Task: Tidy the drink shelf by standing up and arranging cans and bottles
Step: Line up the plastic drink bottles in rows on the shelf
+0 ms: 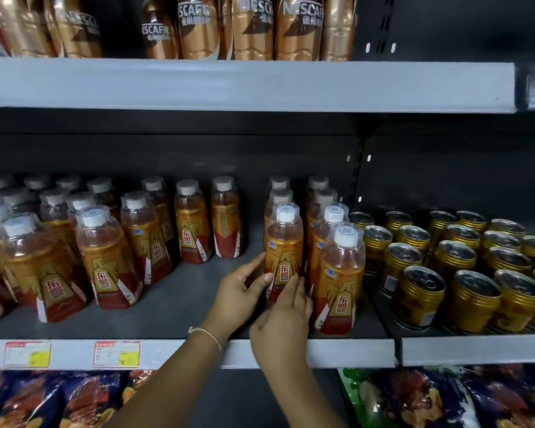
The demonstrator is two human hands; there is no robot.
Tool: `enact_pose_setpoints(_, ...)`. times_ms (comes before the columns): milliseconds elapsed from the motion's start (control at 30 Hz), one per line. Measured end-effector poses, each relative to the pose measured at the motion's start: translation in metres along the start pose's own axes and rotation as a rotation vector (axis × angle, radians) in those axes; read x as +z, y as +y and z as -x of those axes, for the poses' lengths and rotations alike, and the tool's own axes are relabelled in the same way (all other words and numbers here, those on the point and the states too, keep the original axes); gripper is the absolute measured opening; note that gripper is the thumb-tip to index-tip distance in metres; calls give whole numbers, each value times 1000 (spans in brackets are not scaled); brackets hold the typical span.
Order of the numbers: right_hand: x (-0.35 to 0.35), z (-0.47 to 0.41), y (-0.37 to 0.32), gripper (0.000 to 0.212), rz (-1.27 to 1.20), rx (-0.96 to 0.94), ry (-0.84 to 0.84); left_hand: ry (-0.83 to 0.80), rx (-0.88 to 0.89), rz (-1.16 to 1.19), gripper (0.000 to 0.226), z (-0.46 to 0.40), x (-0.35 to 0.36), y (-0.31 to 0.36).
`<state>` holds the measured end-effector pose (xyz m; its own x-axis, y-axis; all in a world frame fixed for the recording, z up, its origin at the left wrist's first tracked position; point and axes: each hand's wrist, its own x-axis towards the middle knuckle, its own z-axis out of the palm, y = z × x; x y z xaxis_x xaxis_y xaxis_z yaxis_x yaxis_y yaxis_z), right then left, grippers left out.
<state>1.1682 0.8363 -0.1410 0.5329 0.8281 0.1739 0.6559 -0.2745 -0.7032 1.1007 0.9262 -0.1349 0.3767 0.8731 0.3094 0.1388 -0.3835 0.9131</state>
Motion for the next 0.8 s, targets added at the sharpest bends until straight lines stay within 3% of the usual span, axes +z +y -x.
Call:
enact_pose_setpoints(633, 1, -1, 2, 86, -110, -2, 24, -1, 51, -78, 43, -1, 4, -7)
enact_pose_setpoints(800, -1, 17, 3, 70, -299, -200, 238, 197, 16, -59, 34, -1, 0, -9)
